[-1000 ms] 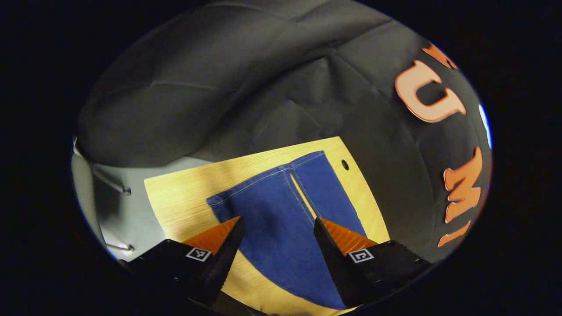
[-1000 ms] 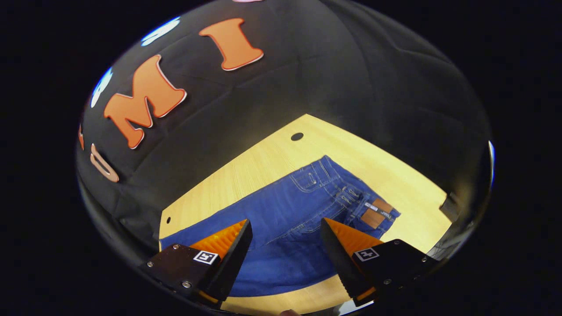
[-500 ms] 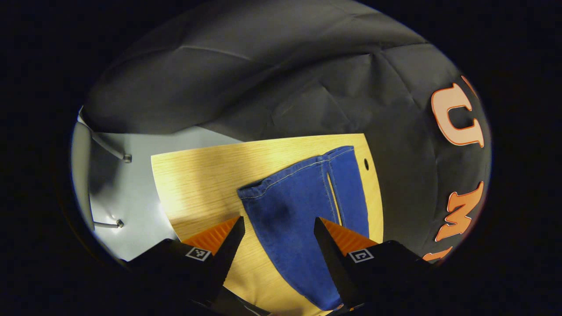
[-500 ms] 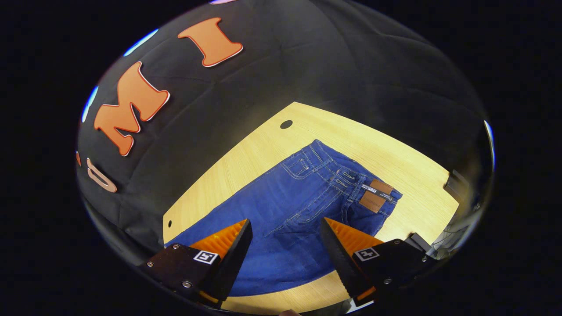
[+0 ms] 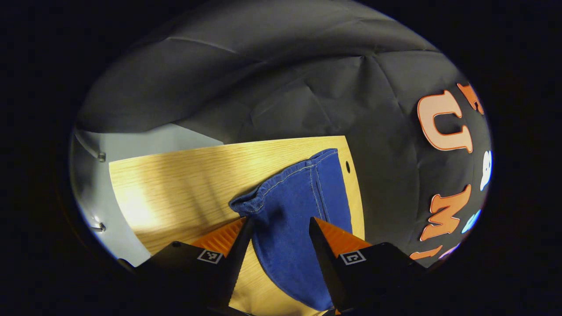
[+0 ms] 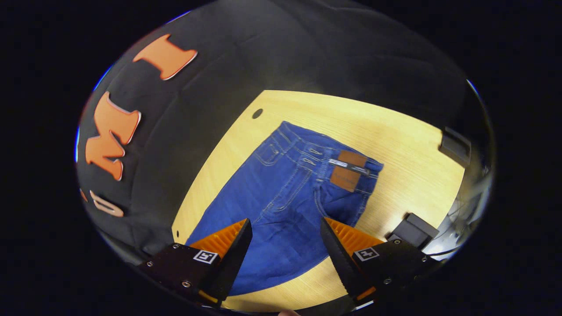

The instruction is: Grasp the waist and the cuffs of the jeans and fold them to make the two legs overlap; first hold the waist and fold one-third of the jeans toward the cuffs, then hold the cuffs and fold the remaining one-third in the same direction to finish folding.

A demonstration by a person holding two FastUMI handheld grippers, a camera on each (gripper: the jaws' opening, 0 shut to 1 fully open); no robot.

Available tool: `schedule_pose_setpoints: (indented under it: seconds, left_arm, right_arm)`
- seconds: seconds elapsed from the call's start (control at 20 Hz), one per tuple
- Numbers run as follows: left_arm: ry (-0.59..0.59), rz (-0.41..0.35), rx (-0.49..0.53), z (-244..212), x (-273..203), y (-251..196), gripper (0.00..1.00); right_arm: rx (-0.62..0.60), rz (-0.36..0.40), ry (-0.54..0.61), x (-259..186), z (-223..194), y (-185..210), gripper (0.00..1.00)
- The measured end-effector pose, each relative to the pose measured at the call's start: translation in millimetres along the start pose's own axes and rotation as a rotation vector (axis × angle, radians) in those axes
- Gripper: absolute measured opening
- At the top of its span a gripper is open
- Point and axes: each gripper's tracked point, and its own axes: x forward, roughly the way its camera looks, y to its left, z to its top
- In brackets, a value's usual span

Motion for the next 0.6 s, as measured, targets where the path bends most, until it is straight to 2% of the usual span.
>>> schedule_pose_setpoints:
  seconds: [0.2, 0.4, 0.6]
  left_arm:
    - [0.004, -0.003, -0.012, -1, 4, -2, 0.81]
    - [0.015, -0.001, 0.001, -1, 3, -2, 0.82]
    - [0.03, -0.039, 0.008, -1, 5, -9, 0.82]
  right_arm:
    - [0.121, -0.052, 0.046, 5, -1, -47, 0.97]
    - [0.19, -0.088, 0.079, 7, -12, -75, 0.97]
    - [0.28, 0.002, 0.054, 34, 0, -60, 0.95]
